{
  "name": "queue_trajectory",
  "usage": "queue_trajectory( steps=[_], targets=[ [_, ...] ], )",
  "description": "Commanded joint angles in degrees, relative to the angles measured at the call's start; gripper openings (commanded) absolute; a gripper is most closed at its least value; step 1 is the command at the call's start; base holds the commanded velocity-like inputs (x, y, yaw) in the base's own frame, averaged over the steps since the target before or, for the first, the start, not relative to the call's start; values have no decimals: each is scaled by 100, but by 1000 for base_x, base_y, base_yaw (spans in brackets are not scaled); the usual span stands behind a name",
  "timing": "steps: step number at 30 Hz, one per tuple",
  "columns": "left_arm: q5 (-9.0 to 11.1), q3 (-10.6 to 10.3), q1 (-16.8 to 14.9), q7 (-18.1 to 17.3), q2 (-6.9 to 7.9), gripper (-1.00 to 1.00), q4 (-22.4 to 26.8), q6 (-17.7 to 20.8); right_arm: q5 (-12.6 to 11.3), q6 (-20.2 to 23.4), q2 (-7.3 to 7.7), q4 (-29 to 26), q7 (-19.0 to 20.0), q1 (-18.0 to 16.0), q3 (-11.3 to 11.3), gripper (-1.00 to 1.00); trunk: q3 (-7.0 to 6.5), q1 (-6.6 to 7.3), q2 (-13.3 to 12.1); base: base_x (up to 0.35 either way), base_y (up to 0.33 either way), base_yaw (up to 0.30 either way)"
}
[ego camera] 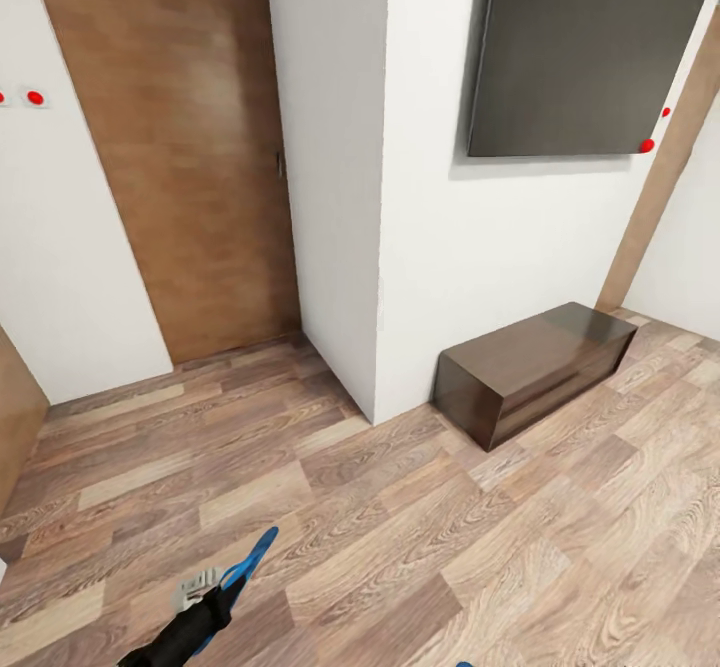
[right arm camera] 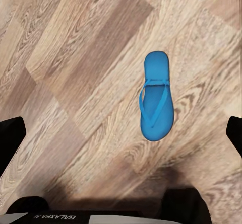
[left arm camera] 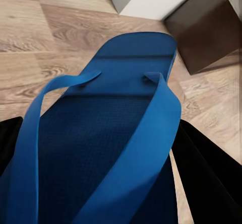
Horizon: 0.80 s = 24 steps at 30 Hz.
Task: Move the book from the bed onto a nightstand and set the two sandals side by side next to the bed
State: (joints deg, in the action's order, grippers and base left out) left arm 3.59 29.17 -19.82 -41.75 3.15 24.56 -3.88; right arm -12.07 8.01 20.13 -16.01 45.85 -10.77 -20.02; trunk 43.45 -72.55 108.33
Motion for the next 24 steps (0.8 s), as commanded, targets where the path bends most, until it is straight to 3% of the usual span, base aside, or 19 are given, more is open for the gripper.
queue_trajectory(
  steps=[1, 13, 24],
  targets=[
    [10, 18, -4, -25, 1, -100, -10, -13, -50, 60, 0, 1, 21, -4, -11, 100, 5, -1, 2, 209, 162, -284],
    [19, 18, -4, -21, 2, -100, -8, -12, -50, 60, 0, 0, 21, -4, -11, 100, 5, -1, 2, 57, 44, -277],
    [19, 18, -4, -24, 2, -100, -7, -11, -50, 60, 0, 0, 21, -4, -11, 100, 5, -1, 2, 1, 1, -118]
  ],
)
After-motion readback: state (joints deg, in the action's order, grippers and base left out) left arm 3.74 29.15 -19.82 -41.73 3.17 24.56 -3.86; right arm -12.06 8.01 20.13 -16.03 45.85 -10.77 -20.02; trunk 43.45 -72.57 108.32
